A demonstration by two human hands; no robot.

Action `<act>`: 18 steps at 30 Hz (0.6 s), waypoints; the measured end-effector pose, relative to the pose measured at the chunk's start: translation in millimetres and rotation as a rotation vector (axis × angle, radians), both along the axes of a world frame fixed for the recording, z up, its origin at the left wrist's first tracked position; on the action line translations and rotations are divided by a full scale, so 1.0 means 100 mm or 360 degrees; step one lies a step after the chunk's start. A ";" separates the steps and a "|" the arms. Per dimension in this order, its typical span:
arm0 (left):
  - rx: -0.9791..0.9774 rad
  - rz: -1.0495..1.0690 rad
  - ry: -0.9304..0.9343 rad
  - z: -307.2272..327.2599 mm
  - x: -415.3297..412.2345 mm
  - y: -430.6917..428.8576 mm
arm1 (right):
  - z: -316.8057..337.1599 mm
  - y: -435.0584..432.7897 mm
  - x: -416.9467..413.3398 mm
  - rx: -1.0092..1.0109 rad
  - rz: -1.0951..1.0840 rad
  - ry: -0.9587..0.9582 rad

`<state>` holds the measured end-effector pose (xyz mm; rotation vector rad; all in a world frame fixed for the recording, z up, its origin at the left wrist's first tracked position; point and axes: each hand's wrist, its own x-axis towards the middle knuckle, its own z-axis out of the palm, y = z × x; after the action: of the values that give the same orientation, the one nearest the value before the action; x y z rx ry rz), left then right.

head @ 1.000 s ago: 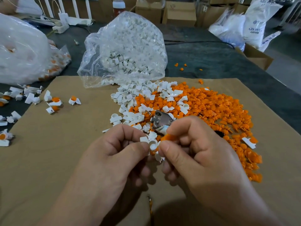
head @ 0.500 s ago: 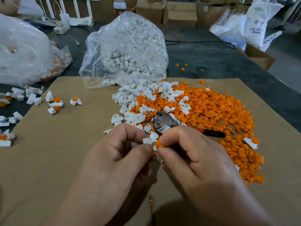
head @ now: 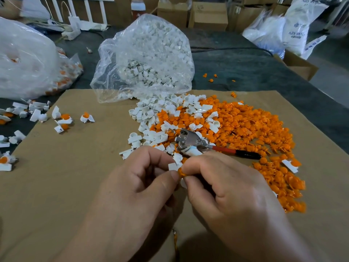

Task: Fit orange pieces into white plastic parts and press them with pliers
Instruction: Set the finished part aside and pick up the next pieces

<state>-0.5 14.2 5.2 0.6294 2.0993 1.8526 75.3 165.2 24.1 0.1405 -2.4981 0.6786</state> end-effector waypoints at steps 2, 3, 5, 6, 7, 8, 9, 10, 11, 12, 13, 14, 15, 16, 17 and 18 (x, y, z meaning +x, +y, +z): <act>-0.0122 0.0011 0.0183 -0.01 0.01 -0.01 | 0.00 0.00 0.01 0.0041 -0.0015 0.0000; -0.0159 0.0020 0.0240 -0.01 0.01 -0.01 | 0.00 -0.01 0.01 0.0063 -0.0023 0.0002; -0.0194 0.0028 0.0305 -0.03 0.01 -0.02 | 0.02 -0.01 0.01 0.0116 -0.0044 -0.0009; -0.0204 0.0022 0.0326 -0.04 0.00 -0.01 | 0.02 -0.02 0.01 0.0143 -0.0052 -0.0019; -0.0216 0.0014 0.0341 -0.04 0.00 -0.01 | 0.03 -0.02 0.02 0.0162 -0.0054 -0.0028; -0.0225 0.0002 0.0348 -0.04 0.01 -0.01 | 0.03 -0.01 0.02 0.0170 -0.0050 -0.0036; -0.0226 -0.0003 0.0350 -0.04 0.01 -0.01 | 0.03 -0.01 0.02 0.0176 -0.0046 -0.0045; -0.0223 -0.0004 0.0347 -0.04 0.01 0.00 | 0.03 -0.01 0.02 0.0192 -0.0045 -0.0054; -0.0231 0.0000 0.0352 -0.04 0.01 0.00 | 0.04 -0.01 0.02 0.0212 -0.0047 -0.0062; -0.0242 0.0003 0.0361 -0.04 0.01 0.00 | 0.04 -0.01 0.01 0.0225 -0.0048 -0.0071; -0.0242 0.0006 0.0371 -0.03 0.01 0.01 | 0.04 -0.01 0.01 0.0222 -0.0043 -0.0081; -0.0232 0.0006 0.0373 -0.03 0.00 0.00 | 0.04 -0.01 0.02 0.0197 -0.0030 -0.0087; -0.0218 0.0015 0.0380 -0.03 0.00 0.00 | 0.04 0.00 0.01 0.0139 -0.0007 -0.0091; -0.0200 0.0017 0.0368 -0.03 -0.01 0.00 | 0.04 0.00 0.01 0.0048 0.0020 -0.0099; -0.0170 0.0017 0.0343 -0.04 -0.01 0.00 | 0.05 0.00 0.02 -0.0049 0.0040 -0.0116; -0.0126 0.0015 0.0317 -0.06 -0.02 -0.01 | 0.05 0.00 0.02 -0.0138 0.0051 -0.0141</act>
<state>-2.7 13.5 -0.4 0.8157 2.2900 1.7660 77.8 165.5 29.0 0.1215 -2.5501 0.8215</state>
